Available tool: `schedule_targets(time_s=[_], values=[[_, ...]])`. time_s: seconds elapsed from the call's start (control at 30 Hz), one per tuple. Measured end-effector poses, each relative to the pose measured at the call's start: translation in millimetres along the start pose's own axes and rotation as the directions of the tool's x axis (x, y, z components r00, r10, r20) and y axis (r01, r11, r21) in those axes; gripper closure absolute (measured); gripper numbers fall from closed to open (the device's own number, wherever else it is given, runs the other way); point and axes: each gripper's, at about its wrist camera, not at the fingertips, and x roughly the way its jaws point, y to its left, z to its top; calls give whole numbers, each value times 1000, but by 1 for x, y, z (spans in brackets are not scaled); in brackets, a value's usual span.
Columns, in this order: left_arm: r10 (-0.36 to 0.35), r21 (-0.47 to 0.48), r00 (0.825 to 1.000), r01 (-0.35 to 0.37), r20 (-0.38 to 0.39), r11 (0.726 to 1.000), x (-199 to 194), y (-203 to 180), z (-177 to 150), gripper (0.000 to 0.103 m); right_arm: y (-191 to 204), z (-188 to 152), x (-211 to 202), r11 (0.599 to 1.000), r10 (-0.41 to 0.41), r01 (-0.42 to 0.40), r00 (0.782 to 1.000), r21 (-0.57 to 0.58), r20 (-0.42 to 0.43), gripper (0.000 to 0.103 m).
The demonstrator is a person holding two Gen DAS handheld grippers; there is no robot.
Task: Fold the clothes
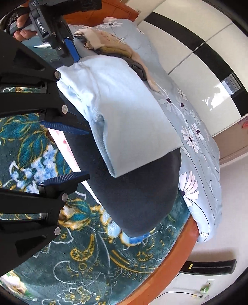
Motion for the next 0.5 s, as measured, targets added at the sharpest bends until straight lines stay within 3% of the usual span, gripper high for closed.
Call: schedule_targets(time_s=[0.07, 0.4, 0.47, 0.5], values=[[-17, -23, 1000, 17, -15, 1000, -1, -2, -10, 35, 11, -11, -5, 1000, 14, -14, 1000, -11, 5, 49], [51, -97, 997, -57, -63, 994, -10, 16, -44, 28, 43, -54, 16, 1000, -4, 5, 999, 9, -49, 46], [86, -113, 995, -92, -55, 989, -13, 21, -49, 15, 48, -58, 18, 1000, -8, 8, 998, 10, -55, 26], [95, -126, 994, -101, -51, 987, -14, 24, -51, 14, 50, -60, 17, 1000, -7, 7, 999, 5, -54, 23]])
